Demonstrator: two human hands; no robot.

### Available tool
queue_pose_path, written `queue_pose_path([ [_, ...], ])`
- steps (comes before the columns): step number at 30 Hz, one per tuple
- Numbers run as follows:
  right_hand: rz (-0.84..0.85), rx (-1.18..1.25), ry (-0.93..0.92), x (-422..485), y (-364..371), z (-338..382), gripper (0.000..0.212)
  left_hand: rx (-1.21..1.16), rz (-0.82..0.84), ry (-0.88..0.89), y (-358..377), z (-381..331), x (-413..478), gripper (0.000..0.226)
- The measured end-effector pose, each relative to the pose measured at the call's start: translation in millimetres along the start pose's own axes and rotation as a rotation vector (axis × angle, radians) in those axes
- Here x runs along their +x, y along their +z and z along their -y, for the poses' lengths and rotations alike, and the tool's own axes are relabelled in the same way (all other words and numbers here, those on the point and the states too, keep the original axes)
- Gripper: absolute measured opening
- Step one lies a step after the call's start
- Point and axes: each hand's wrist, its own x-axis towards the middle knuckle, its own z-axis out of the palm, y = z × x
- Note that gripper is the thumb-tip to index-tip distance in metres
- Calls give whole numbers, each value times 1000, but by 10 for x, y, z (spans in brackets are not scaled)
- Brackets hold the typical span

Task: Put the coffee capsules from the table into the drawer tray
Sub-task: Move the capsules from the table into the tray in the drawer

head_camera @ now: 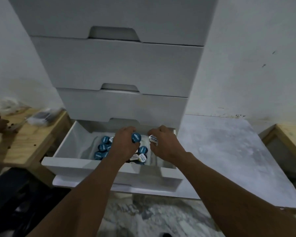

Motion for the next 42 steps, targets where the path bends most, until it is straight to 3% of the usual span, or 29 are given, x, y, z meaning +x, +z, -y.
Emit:
queue_pose_path([
  [4, 40, -20, 30, 263, 242, 20, 36, 32, 54, -56, -37, 298, 145, 30],
  [8, 95, -14, 39, 546, 529, -89, 36, 58, 90, -79, 34, 515, 320, 44],
  [13, 180, 21, 100, 782, 779, -203, 48, 50, 124, -68, 164, 705, 547, 41],
  [23, 141, -36, 216, 840, 948, -262, 50, 137, 330, 84, 367, 767, 820, 49],
  [37, 154, -134, 227, 896, 1020, -317, 43, 241, 365, 159, 516, 841, 920, 43],
  [42, 191, -145, 270, 923, 1029, -335, 51, 244, 408, 128, 575, 831, 969, 45],
])
